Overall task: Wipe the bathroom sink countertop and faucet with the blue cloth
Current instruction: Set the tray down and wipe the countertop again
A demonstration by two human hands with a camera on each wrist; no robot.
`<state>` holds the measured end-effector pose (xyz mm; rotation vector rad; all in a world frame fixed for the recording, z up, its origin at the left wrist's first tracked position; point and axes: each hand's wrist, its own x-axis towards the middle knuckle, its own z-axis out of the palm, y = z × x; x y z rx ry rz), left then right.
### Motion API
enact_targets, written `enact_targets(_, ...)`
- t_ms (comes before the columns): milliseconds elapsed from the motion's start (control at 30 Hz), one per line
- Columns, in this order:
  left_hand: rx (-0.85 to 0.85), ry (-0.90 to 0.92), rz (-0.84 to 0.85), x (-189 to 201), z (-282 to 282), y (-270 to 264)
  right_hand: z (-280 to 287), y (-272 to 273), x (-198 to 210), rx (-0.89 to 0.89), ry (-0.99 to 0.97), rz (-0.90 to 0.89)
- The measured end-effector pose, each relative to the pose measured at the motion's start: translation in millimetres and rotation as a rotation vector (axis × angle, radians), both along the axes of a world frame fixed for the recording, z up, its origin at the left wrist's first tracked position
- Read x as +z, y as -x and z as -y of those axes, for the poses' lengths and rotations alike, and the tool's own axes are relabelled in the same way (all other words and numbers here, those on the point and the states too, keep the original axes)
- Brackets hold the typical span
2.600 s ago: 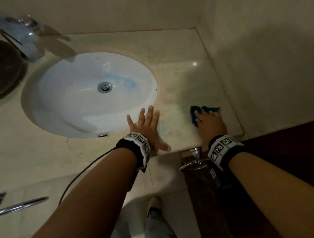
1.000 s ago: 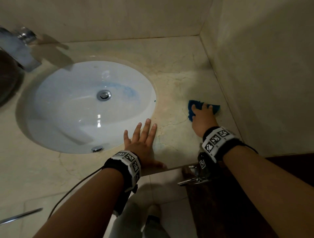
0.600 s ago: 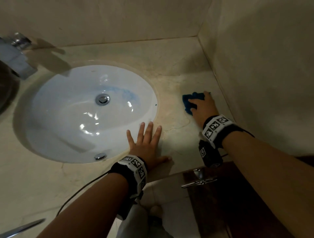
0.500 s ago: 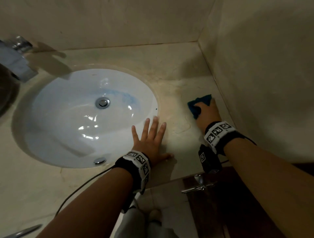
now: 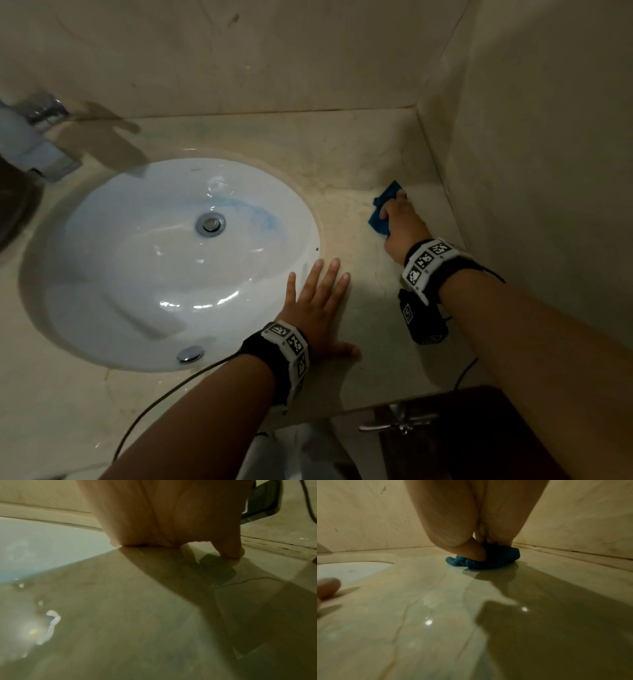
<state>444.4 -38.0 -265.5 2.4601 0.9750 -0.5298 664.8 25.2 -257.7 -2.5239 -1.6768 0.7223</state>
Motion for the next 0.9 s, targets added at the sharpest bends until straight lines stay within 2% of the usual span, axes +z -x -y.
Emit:
enact_targets(267, 0.007, 0.002, 0.012, -5.0, -0.2, 0.3, -30.9, 16.5, 7.7, 0.058, -0.16, -0.096)
enact_targets(400, 0.015, -0.003, 0.026, -3.0, 0.2, 0.3, -44.6, 36.5, 3.4, 0.158, -0.154, -0.134)
enact_targets(667, 0.016, 0.001, 0.019, 1.0, -0.1, 0.1, -47.3, 64.7, 4.8, 0.309, -0.264, -0.271)
enact_targets(800, 0.024, 0.01, 0.017, 1.9, -0.2, 0.2, -37.2, 64.6, 16.9, 0.254, -0.276, -0.396)
enact_targets(900, 0.02, -0.006, 0.0, 4.2, 0.1, 0.2, -29.1, 50.5, 27.2, 0.187, -0.35, -0.306)
